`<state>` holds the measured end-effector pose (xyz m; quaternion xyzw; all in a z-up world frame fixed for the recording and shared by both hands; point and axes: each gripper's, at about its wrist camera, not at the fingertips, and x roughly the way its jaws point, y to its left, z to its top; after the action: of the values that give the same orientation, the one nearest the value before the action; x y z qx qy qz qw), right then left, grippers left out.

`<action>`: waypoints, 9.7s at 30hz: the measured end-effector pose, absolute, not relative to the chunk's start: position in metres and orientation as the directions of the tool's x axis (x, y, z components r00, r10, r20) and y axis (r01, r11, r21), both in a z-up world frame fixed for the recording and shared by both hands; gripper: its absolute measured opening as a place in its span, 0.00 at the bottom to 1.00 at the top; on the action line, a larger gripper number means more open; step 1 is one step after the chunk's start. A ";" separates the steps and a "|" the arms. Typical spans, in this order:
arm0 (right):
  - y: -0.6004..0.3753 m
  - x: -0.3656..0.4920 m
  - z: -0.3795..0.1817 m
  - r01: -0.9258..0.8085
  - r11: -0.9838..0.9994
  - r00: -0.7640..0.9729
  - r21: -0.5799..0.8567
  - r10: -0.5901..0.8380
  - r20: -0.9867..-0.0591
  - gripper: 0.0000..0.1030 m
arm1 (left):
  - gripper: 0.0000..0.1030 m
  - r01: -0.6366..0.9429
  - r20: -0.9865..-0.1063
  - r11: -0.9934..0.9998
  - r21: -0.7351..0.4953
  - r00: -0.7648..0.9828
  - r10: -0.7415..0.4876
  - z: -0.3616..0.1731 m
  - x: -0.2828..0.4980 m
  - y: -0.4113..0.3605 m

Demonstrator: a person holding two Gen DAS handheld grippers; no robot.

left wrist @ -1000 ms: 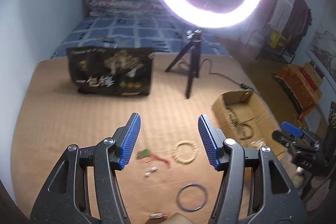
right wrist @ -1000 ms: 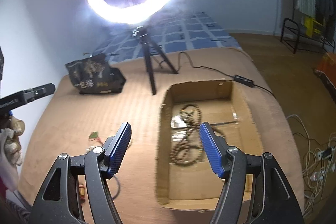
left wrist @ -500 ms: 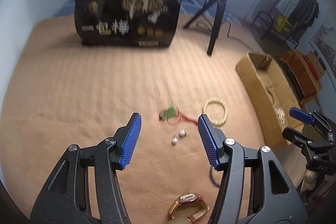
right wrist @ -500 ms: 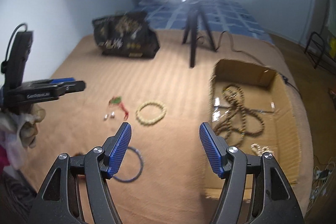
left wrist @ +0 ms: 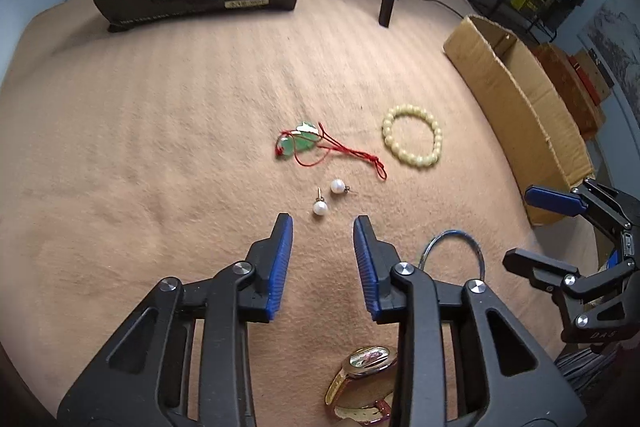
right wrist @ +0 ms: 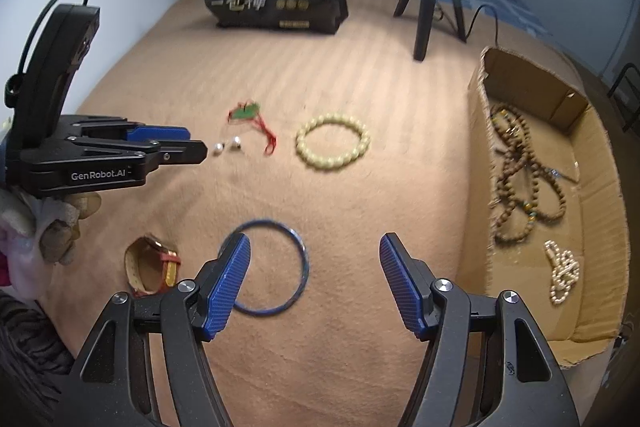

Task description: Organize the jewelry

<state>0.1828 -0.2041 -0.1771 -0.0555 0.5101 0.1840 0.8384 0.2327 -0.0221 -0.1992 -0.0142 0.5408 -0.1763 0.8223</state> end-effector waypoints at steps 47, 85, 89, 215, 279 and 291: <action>-0.186 0.189 -0.192 -0.397 0.912 0.368 0.100 0.258 -0.893 0.02 | 0.06 0.294 -0.875 0.950 -0.108 0.425 -0.231 -0.200 0.240 -0.025; -0.309 0.193 -0.078 -0.120 0.993 0.723 0.004 0.090 -0.685 0.02 | 0.06 0.461 -0.737 0.865 -0.199 0.512 -0.443 -0.103 0.190 -0.131; -0.330 0.197 -0.078 -0.065 0.998 0.729 0.023 0.063 -0.681 0.02 | 0.06 0.488 -0.729 0.847 -0.211 0.499 -0.469 -0.102 0.187 -0.154; -0.153 0.257 -0.215 -0.430 0.902 0.437 -0.045 0.165 -0.884 0.32 | 0.66 0.060 -0.831 0.962 -0.266 0.491 -0.260 -0.221 0.097 -0.021; -0.223 0.194 -0.078 -0.377 0.922 0.645 0.087 0.329 -0.689 0.06 | 0.06 0.121 -0.722 0.935 -0.333 0.605 -0.335 -0.141 0.114 -0.031; -0.309 0.212 -0.063 -0.202 0.972 0.722 0.124 0.233 -0.651 0.06 | 0.06 0.258 -0.680 0.914 -0.315 0.610 -0.406 -0.111 0.145 -0.095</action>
<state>0.2117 -0.3090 -0.0631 0.0219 0.3539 0.1171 0.9277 0.1455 -0.0948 -0.1109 -0.0928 0.4002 -0.1861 0.8925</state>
